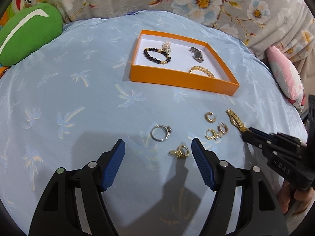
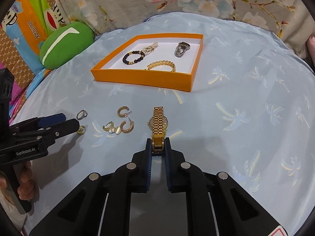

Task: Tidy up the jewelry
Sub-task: 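Move left tool to the silver ring while right tool grasps the gold link watch, then close left tool on the silver ring while right tool lifts the gold watch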

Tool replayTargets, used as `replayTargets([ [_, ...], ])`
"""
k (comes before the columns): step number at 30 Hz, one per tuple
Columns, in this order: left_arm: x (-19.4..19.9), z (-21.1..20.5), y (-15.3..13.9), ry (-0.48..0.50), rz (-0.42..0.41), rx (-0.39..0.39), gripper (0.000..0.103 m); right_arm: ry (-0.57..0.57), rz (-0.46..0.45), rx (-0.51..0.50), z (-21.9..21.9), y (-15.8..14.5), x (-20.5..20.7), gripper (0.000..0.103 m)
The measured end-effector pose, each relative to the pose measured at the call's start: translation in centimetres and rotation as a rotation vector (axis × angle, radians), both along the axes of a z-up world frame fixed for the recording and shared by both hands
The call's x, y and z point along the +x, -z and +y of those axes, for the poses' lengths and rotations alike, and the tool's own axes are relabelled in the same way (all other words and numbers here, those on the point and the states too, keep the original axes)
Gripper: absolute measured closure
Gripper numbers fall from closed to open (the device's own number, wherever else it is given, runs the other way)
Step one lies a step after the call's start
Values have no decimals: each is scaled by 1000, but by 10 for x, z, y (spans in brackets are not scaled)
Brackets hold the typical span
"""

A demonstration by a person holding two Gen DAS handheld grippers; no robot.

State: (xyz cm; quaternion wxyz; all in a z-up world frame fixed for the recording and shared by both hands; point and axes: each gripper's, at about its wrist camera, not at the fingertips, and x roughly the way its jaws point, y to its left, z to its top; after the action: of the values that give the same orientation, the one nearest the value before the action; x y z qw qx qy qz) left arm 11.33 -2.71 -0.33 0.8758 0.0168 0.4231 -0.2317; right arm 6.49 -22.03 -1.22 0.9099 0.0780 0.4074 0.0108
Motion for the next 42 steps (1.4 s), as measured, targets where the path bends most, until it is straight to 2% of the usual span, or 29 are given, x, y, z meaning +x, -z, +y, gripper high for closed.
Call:
replayTargets([
  [6, 14, -14, 0, -28, -30, 66, 50, 3, -2, 27, -3, 1, 0, 92],
  [11, 10, -20, 1, 3, -49, 83, 75, 5, -3, 41, -4, 1, -1, 92],
  [13, 8, -21, 1, 17, -54, 88, 80, 4, -3, 37, -4, 1, -1, 92],
  [21, -1, -21, 1, 52, -57, 80, 80, 17, -9, 43, -6, 1, -1, 92],
  [28, -4, -16, -3, 48, -53, 55, 80, 31, -52, 69, -9, -10, -6, 92],
  [35, -4, -12, -15, 39, -60, 30, 80, 42, -113, 90, -10, -35, -10, 92],
  [42, 10, -12, -39, 40, -83, 9, 80, 39, -167, 59, -12, -68, 9, 92],
])
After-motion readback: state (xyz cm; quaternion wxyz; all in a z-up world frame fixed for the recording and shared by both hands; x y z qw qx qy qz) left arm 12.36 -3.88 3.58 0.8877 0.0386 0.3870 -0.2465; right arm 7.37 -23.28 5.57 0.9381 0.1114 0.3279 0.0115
